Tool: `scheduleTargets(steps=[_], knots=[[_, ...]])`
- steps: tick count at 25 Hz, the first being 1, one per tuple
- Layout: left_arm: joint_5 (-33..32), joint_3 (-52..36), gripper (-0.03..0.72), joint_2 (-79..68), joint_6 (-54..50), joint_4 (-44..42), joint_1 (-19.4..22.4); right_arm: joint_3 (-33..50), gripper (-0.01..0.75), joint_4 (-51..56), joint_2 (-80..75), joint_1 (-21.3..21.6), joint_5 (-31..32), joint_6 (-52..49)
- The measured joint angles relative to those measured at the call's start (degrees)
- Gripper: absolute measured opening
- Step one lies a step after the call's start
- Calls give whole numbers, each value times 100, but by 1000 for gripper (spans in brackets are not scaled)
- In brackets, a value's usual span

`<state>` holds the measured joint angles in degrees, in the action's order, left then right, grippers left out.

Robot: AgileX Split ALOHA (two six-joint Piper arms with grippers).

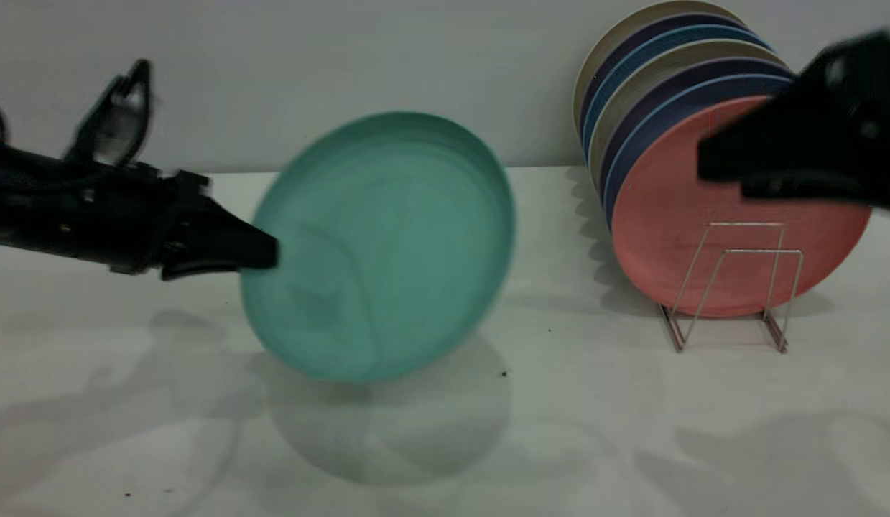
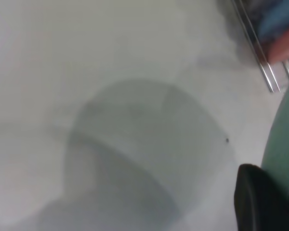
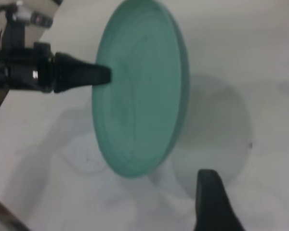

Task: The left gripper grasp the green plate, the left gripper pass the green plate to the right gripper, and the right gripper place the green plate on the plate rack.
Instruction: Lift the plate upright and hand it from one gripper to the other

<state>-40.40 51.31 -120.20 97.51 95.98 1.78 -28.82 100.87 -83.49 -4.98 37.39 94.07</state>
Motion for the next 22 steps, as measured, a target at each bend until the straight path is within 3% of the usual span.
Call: scheduleTargets(steps=[12,22], knots=[[330,0,15,0,-130,408,-1244,-32,440,43,-944,0,498,276],[346,0,15,0,-223,443,-1684,-46,440,54,-949,0,268,292]])
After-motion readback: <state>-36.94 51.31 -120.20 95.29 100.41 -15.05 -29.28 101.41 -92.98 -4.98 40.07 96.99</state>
